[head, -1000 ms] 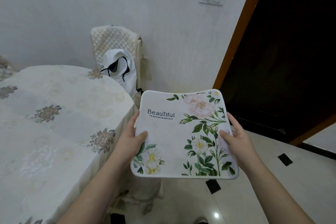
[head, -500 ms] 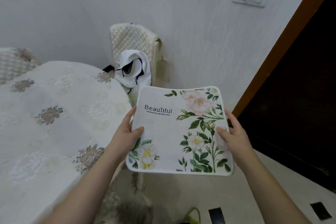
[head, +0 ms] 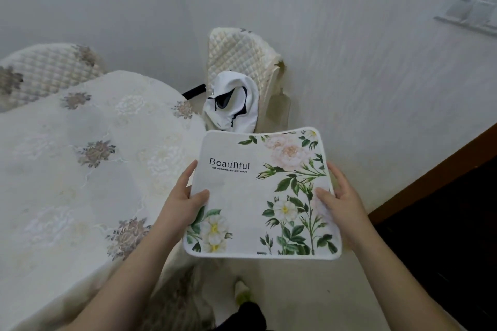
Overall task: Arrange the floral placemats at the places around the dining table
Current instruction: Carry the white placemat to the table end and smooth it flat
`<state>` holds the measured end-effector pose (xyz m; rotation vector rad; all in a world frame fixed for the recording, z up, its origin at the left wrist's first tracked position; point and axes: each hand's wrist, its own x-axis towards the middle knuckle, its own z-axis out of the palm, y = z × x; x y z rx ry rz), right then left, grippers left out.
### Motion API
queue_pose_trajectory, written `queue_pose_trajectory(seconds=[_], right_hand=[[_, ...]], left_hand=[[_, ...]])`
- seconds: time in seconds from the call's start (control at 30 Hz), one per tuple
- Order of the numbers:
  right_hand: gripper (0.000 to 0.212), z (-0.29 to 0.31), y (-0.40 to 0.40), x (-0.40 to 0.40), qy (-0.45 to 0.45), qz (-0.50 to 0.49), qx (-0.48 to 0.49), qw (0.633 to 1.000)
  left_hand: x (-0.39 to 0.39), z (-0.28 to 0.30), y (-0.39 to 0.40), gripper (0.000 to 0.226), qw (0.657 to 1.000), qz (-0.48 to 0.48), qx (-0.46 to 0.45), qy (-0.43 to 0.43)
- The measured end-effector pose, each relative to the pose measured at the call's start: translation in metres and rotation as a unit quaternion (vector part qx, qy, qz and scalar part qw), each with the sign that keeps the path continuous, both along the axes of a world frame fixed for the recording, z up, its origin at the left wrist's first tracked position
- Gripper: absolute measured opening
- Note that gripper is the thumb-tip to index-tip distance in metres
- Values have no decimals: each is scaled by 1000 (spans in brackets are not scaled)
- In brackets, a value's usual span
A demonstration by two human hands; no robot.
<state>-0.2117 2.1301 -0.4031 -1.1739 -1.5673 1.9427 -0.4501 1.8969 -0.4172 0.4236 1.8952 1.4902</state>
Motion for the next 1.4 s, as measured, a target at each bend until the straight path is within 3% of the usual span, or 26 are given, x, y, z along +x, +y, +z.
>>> queue_pose_trajectory(seconds=[0.43, 0.73, 1.1, 1.4], right_hand=[[63, 1, 67, -143, -32, 62, 49, 996], [61, -30, 94, -240, -10, 181, 86, 980], [65, -80, 114, -365, 15, 366, 51, 929], [65, -91, 84, -415, -28, 451, -43, 891]], left_hand=[[-106, -27, 49, 72, 998, 60, 9, -13], [-151, -39, 31, 71, 983, 180, 0, -26], [-164, -50, 22, 72, 924, 372, -49, -79], [-156, -52, -3, 70, 868, 461, -185, -10]])
